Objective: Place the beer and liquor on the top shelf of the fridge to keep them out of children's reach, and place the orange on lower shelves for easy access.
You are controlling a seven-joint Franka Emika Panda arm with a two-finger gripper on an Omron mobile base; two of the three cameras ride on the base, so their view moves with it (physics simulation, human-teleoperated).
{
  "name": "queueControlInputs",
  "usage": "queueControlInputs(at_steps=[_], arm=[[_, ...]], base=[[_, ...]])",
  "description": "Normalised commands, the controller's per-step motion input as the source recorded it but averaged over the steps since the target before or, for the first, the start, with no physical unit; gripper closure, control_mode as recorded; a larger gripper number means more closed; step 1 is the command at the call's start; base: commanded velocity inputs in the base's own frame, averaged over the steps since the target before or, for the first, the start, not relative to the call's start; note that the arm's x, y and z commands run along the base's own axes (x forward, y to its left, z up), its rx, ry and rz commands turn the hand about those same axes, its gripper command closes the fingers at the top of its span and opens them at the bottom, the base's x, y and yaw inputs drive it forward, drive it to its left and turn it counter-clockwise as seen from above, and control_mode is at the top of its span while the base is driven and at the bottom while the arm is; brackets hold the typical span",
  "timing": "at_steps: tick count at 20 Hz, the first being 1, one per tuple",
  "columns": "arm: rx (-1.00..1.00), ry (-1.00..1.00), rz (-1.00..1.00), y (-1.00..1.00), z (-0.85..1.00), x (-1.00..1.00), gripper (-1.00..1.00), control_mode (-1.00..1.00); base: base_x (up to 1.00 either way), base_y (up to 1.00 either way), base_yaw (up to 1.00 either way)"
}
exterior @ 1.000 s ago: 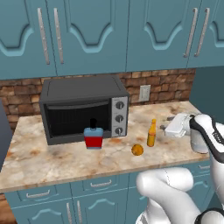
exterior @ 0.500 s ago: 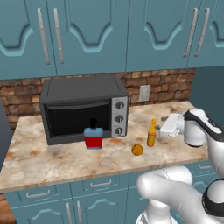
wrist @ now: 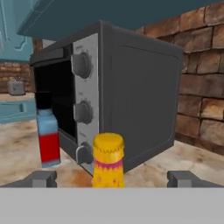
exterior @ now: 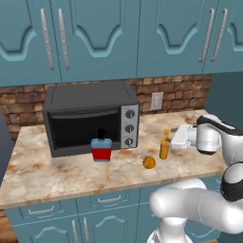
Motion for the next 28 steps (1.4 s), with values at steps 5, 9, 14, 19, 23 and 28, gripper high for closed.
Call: queueControlInputs(at_steps=[5, 9, 14, 19, 23, 28], arm=[[0.00, 0.00, 0.06, -0.10, -0.28, 0.21, -1.00, -1.00], [0.00, 0.00, 0.05, -0.03, -0.31, 0.18, -1.00, -1.00], [0.00, 0.00, 0.08, 0.00, -0.13, 0.02, -1.00, -1.00], [0.00, 0.00, 0.10, 0.09, -0.01, -0.10, -1.00, -1.00], [-0.01, 0.00, 0.09, 0.21, -0.01, -0.10, -1.00, -1.00], [-0.01, 0.00, 0.06, 0.26, -0.02, -0.01, -1.00, -1.00]], base=[[0.00, 0.00, 0.00], [0.00, 0.00, 0.00], [0.00, 0.00, 0.00], [0.00, 0.00, 0.00], [0.00, 0.00, 0.00], [0.00, 0.00, 0.00]])
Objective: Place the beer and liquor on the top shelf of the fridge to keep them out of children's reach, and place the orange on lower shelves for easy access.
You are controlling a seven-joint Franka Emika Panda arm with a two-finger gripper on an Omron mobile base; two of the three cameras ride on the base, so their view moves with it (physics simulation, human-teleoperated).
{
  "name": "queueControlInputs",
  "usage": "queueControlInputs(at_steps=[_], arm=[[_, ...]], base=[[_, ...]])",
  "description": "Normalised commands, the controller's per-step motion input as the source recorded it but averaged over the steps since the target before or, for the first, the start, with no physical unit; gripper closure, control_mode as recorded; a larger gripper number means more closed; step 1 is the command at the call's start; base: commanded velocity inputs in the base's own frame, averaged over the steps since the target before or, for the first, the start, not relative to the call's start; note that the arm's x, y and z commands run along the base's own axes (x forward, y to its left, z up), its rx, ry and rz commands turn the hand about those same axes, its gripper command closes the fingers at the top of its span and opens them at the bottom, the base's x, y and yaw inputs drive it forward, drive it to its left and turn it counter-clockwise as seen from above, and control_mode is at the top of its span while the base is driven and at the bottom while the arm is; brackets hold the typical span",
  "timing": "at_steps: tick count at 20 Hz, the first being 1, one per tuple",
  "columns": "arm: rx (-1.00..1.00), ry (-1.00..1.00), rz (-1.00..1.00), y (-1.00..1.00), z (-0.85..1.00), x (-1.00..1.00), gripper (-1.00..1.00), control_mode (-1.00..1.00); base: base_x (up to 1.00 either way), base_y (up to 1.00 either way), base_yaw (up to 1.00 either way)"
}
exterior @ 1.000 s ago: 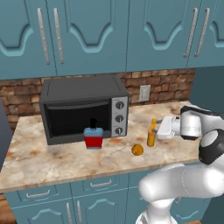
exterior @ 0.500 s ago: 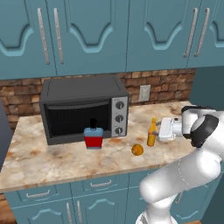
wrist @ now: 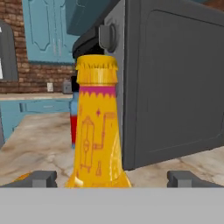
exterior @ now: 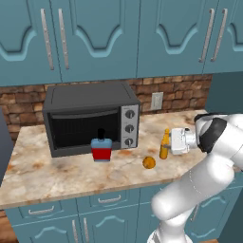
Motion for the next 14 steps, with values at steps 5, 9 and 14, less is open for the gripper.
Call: queueControlInputs(at_steps=[5, 9, 14], arm=[[0.00, 0.00, 0.03, 0.19, -0.02, 0.00, -1.00, -1.00], [0.00, 0.00, 0.00, 0.01, 0.00, 0.02, -1.00, -1.00], [0.00, 0.00, 0.00, 0.00, 0.00, 0.00, 1.00, -1.00]], base=[[0.00, 0.00, 0.00], [0.00, 0.00, 0.00], [0.00, 0.00, 0.00]])
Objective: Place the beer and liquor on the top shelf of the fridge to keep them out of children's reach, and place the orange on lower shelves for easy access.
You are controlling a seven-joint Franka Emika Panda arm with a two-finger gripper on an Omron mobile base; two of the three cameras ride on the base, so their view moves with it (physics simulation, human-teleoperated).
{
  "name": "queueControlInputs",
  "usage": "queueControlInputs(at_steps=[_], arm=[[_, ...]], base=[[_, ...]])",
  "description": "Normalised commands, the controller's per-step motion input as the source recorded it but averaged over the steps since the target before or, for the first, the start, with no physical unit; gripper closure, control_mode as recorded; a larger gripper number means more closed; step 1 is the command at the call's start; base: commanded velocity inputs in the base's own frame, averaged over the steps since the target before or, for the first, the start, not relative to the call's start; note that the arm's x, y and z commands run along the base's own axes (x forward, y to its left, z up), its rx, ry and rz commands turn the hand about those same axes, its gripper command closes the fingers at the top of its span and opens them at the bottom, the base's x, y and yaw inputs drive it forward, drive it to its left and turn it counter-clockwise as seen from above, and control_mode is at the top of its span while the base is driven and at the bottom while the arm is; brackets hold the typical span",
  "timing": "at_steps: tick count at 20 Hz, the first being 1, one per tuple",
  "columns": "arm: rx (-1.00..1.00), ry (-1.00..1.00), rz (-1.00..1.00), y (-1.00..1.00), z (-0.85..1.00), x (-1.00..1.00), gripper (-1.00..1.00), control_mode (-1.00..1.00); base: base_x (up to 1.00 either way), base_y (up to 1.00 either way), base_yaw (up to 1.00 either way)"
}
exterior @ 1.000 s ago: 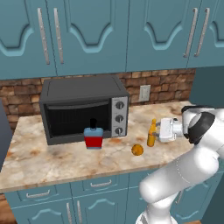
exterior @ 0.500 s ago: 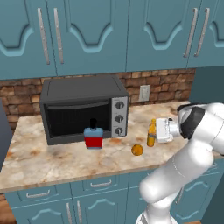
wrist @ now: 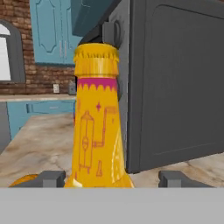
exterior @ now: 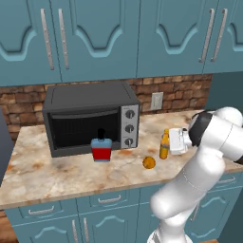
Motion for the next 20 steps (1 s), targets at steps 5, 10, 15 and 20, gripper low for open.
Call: queueControlInputs(at_steps=[5, 10, 15, 20], arm=[[0.00, 0.00, 0.00, 0.00, 0.00, 0.00, 1.00, -1.00], [0.00, 0.00, 0.00, 0.00, 0.33, -0.28, 1.00, -1.00], [-0.07, 0.00, -0.07, -0.12, 0.75, -0.64, 1.00, -1.00], [-0.12, 0.00, -0.26, 0.02, 0.86, -0.64, 1.00, -1.00]], base=[[0.00, 0.00, 0.00], [0.00, 0.00, 0.00], [0.00, 0.00, 0.00], [0.00, 0.00, 0.00]])
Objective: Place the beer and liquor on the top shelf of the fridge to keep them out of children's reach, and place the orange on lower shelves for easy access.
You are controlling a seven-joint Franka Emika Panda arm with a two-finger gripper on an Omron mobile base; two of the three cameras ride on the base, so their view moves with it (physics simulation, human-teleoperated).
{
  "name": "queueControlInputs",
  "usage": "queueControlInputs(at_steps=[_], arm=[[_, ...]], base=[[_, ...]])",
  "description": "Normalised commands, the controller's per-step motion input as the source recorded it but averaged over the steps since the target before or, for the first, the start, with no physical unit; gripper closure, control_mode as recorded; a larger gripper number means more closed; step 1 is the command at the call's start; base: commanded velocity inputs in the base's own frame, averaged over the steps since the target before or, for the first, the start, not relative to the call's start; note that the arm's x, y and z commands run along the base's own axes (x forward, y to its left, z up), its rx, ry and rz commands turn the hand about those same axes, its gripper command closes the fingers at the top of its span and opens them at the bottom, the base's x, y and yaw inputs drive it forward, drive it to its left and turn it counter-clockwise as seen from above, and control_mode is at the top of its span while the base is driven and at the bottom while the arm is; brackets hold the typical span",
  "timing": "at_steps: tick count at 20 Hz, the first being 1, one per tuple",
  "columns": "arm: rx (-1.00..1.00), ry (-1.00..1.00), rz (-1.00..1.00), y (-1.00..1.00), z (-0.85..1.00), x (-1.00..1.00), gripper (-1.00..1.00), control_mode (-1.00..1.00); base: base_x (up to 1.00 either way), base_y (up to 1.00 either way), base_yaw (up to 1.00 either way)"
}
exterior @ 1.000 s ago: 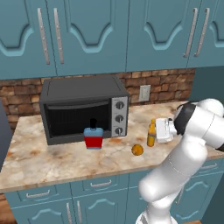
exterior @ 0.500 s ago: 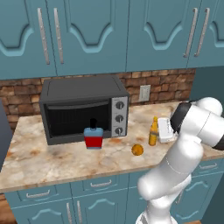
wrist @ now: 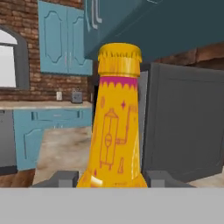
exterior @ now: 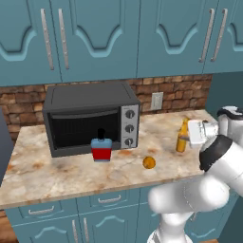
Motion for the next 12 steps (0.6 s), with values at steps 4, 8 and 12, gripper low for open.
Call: queueControlInputs(at_steps=[4, 8, 12], arm=[[-0.12, 0.00, -0.33, 0.42, 0.84, -0.65, 1.00, -1.00], [-0.11, 0.01, -0.29, 0.59, 0.62, -0.56, 1.00, -1.00], [-0.07, 0.06, -0.30, 0.61, 0.32, -0.63, 1.00, -1.00]], base=[[0.00, 0.00, 0.00], [0.00, 0.00, 0.00], [0.00, 0.00, 0.00]])
